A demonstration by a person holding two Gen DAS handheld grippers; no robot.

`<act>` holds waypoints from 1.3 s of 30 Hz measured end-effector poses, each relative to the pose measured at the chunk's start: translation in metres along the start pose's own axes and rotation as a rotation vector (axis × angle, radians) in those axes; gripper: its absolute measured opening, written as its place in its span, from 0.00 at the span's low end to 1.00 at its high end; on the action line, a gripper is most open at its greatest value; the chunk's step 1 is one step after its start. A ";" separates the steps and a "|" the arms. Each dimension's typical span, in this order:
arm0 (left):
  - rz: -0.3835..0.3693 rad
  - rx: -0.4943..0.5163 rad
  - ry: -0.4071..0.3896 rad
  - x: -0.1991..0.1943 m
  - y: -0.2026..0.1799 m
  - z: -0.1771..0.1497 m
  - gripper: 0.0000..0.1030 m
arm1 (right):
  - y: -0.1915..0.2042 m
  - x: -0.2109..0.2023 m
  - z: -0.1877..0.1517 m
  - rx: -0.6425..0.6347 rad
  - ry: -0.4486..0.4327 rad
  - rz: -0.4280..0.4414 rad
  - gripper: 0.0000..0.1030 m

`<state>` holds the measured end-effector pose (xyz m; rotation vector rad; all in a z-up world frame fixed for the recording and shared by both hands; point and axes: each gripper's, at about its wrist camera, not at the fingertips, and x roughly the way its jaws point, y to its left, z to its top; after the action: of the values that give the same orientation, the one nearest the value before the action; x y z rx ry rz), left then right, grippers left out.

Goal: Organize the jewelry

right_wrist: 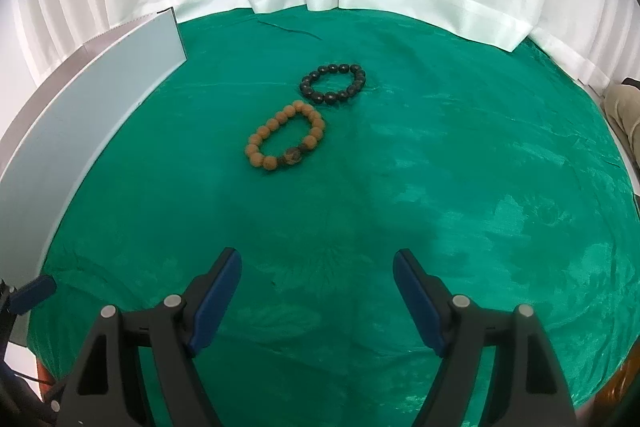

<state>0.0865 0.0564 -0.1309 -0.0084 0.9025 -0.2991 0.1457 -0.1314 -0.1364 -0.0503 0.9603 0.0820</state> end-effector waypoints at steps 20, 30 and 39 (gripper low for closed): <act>-0.081 -0.003 0.010 0.010 -0.028 0.083 0.92 | -0.078 -0.020 -0.029 0.112 -0.085 0.024 0.77; -0.217 0.385 0.170 0.119 -0.102 0.148 0.61 | -0.117 -0.030 -0.046 0.216 -0.112 0.103 0.78; -0.202 0.385 0.220 0.152 -0.095 0.149 0.40 | -0.152 -0.027 -0.057 0.301 -0.111 0.124 0.78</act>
<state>0.2659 -0.0916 -0.1427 0.2954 1.0516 -0.6688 0.0979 -0.2885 -0.1459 0.2885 0.8559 0.0536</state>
